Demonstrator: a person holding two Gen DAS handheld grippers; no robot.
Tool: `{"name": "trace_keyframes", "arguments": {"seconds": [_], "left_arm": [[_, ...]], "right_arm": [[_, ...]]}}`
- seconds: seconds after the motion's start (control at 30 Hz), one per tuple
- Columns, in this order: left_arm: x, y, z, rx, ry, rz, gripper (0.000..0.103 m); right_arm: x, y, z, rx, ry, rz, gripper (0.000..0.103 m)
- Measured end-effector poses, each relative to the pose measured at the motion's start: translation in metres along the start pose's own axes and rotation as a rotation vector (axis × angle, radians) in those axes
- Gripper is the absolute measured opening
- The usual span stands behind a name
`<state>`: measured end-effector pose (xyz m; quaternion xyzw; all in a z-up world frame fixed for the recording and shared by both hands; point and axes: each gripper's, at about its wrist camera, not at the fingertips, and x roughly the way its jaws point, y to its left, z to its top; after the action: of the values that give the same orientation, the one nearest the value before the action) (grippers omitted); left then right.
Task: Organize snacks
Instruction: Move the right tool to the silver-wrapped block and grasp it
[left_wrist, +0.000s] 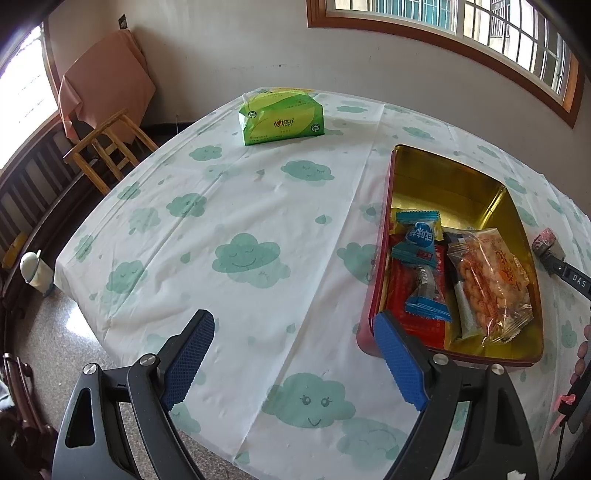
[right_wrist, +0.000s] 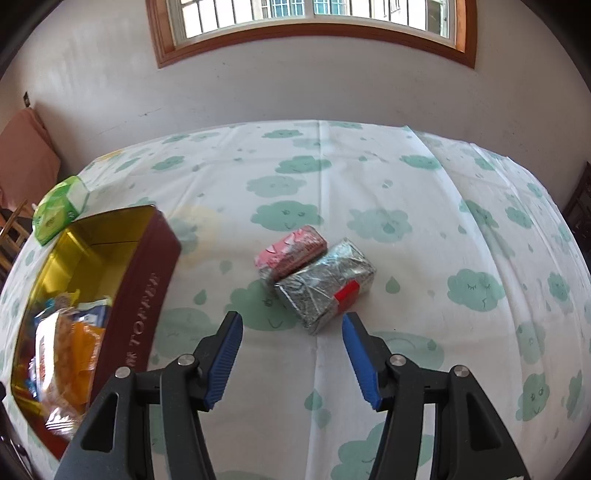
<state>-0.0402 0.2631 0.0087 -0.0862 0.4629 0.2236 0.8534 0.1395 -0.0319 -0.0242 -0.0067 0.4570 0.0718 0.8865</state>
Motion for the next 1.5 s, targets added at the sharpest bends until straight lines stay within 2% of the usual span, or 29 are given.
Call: {"name": "trace_keyframes", "arguments": {"seconds": [0.33, 0.43, 0.63, 0.77, 0.9, 1.03, 1.17, 1.43, 1.5], "left_arm": [[0.006, -0.002, 0.000, 0.004, 0.015, 0.001, 0.086], [0.005, -0.004, 0.002, 0.009, 0.015, 0.000, 0.086], [-0.006, -0.010, 0.009, 0.011, -0.026, -0.013, 0.086], [-0.011, -0.022, 0.015, 0.029, -0.050, -0.032, 0.086], [-0.015, -0.044, 0.022, 0.076, -0.069, -0.063, 0.086], [-0.023, -0.071, 0.030, 0.138, -0.105, -0.094, 0.086], [-0.027, -0.102, 0.038, 0.200, -0.132, -0.130, 0.086], [-0.023, -0.175, 0.043, 0.304, -0.129, -0.249, 0.086], [-0.021, -0.191, 0.045, 0.324, -0.122, -0.268, 0.086]], "right_arm": [[0.026, -0.008, 0.007, 0.063, -0.001, -0.067, 0.058], [0.027, -0.021, 0.007, 0.080, -0.001, -0.070, 0.061], [0.024, -0.060, 0.004, 0.137, -0.003, -0.105, 0.062], [0.020, -0.070, -0.002, 0.145, -0.005, -0.106, 0.062], [0.016, -0.066, -0.007, 0.165, -0.021, -0.084, 0.064], [0.023, -0.060, -0.001, 0.152, -0.041, -0.132, 0.064], [0.030, -0.060, 0.012, 0.159, -0.043, -0.129, 0.065], [0.039, -0.066, 0.017, 0.099, -0.030, -0.147, 0.064], [0.037, -0.069, 0.015, 0.082, -0.034, -0.135, 0.060]]}}
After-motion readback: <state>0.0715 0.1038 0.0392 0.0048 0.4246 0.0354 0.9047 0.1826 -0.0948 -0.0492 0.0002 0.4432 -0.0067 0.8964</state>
